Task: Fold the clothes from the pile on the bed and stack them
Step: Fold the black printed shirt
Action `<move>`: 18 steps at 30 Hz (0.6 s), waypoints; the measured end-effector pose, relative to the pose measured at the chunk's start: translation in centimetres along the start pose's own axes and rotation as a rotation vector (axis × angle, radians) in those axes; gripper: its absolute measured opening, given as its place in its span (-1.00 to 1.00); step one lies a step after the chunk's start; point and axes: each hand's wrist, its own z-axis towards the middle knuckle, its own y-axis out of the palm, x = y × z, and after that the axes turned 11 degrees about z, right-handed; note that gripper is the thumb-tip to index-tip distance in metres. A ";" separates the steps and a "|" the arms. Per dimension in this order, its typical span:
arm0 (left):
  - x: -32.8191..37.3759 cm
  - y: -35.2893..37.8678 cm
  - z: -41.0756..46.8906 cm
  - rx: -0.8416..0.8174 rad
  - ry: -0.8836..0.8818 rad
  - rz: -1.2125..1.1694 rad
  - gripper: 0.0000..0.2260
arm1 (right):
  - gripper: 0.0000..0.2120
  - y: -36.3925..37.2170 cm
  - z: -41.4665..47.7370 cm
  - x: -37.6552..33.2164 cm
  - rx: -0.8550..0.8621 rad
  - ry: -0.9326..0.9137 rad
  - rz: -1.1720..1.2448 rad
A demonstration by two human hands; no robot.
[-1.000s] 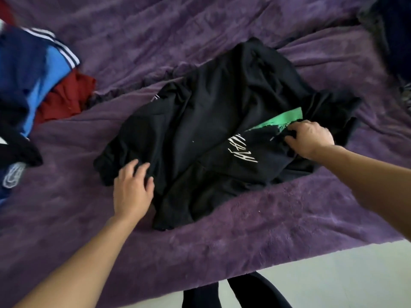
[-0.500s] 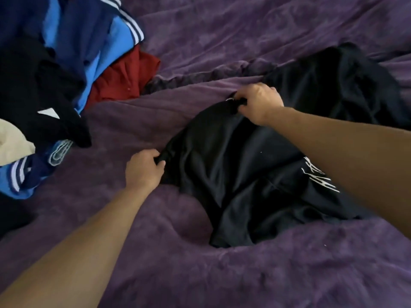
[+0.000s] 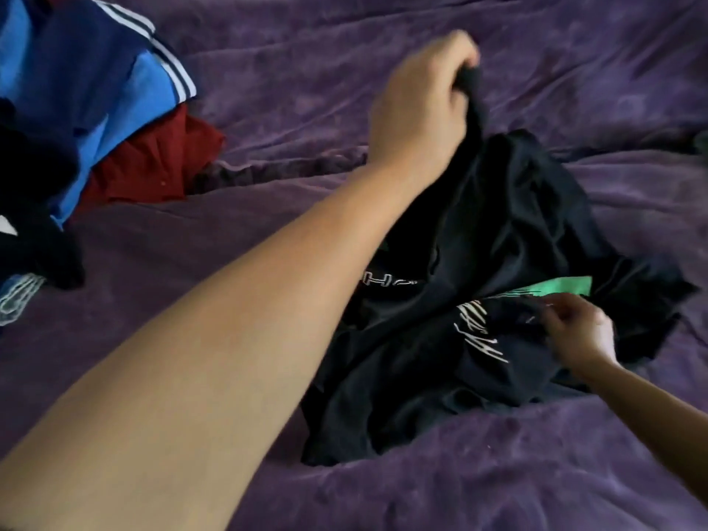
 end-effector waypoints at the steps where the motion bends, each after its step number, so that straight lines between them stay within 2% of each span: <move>1: 1.3 1.4 -0.1 -0.070 0.050 -0.050 -0.71 | -0.86 -1.0 1.2 0.6 0.040 0.047 0.037; 3: 1.2 3.6 -1.9 -0.180 0.040 -0.074 -0.65 | -0.83 -2.4 4.0 1.1 0.093 0.137 0.131; 6: -4.2 4.5 -7.6 -0.297 -0.245 0.088 -0.63 | -0.75 -2.8 8.4 -0.7 0.119 0.193 0.316; 9: -8.4 2.7 -15.7 -0.481 -0.409 0.312 -0.43 | -0.61 -1.0 12.0 -5.2 0.132 0.068 0.466; 11: -8.7 2.0 -20.3 -0.611 -0.369 0.441 -0.26 | -0.43 0.8 13.9 -8.7 0.075 -0.052 0.460; 12: -8.4 1.9 -22.2 -0.696 -0.330 0.514 -0.23 | -0.32 1.7 14.4 -10.1 -0.016 -0.079 0.408; 14: -7.7 2.4 -24.8 -0.827 -0.269 0.652 -0.31 | -0.14 3.0 14.6 -11.7 -0.235 -0.137 0.124; 15: -7.4 2.9 -25.2 -0.814 -0.252 0.711 -0.44 | -0.12 3.2 14.6 -11.8 -0.314 -0.181 -0.051; 16: -7.1 3.3 -25.1 -0.736 -0.252 0.750 -0.60 | -0.15 3.0 14.6 -11.6 -0.357 -0.227 -0.177; 18: -7.0 3.8 -23.5 -0.498 -0.387 0.779 -0.83 | -0.36 1.9 15.0 -11.1 -0.351 -0.271 -0.204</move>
